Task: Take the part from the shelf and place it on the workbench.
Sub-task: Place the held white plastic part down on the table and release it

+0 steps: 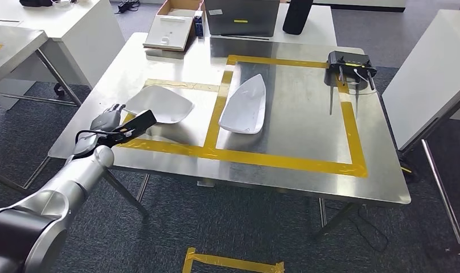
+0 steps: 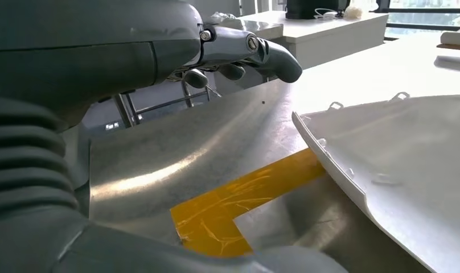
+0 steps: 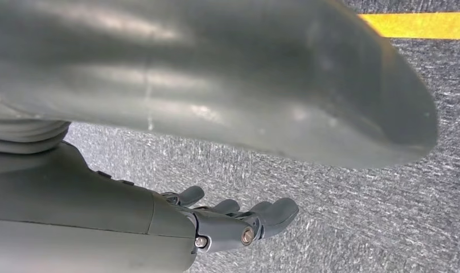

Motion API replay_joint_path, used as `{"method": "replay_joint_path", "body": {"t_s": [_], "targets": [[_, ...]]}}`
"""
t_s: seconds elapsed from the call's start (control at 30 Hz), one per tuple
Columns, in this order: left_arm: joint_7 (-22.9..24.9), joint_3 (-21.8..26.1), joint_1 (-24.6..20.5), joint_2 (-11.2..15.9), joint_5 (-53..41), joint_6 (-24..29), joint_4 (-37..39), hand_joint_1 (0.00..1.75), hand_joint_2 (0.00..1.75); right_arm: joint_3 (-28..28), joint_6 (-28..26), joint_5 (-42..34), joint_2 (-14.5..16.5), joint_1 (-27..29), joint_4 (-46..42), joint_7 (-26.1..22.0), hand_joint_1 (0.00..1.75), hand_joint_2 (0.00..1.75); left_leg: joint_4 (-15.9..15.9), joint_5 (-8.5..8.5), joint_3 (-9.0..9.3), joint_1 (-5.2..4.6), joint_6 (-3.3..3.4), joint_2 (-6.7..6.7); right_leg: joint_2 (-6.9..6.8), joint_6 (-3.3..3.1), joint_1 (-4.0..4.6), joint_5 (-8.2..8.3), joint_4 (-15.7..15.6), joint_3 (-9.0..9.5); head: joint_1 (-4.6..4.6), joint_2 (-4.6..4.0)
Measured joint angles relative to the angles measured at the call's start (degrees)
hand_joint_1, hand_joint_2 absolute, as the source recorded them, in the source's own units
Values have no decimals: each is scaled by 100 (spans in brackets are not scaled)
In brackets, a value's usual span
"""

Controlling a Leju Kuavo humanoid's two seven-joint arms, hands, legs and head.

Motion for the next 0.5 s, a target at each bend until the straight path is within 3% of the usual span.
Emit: {"method": "replay_joint_path", "body": {"t_s": [0.17, 0.27, 0.33, 0.37, 0.43, 0.47, 0.5], "targets": [[144, -77, -298, -5, -346, -119, -8, 0, 0, 30, 8, 8, 3, -39, 0, 3, 0, 0, 3, 0, -1, 0, 0, 0, 0, 3, 1, 2, 0, 1, 0, 0], [161, -116, -525, -10, -443, -139, -31, 0, 0, 43, 22, 8, 34, -78, -1, -4, 0, 0, -45, 43, 29, -17, 98, 10, 3, 71, -10, 46, -62, 29, -2, 0], [155, -144, -694, -22, -482, -190, -48, 0, 0, 49, 30, 7, 59, -134, -3, 9, 0, 0, -204, 157, 99, 22, 166, 38, -3, 118, 1, -33, -13, 8, 6, 0], [150, -157, -786, -30, -500, -225, -55, 0, 0, 55, 33, 5, 65, -174, -4, 22, 0, 0, -274, 204, 120, 50, 174, 57, -9, 132, 4, -171, 173, -73, 14, 0], [138, -185, -939, -38, -549, -296, -55, 0, 0, 68, 40, -2, 94, -245, -4, 45, 0, 0, -293, 234, 105, 65, 185, 94, -19, 173, -30, -534, 852, -365, 26, 0], [128, -205, -985, -46, -579, -335, -55, 0, 0, 72, 43, -10, 112, -267, -4, 51, 0, 0, -284, 237, 94, 73, 183, 106, -25, 201, -56, -649, 1181, -502, 27, 0], [120, -226, -1016, -57, -609, -366, -54, 0, 0, 73, 45, -20, 128, -280, -4, 54, 0, 0, -268, 235, 82, 85, 173, 115, -32, 235, -86, -662, 1356, -565, 26, 0]]}}
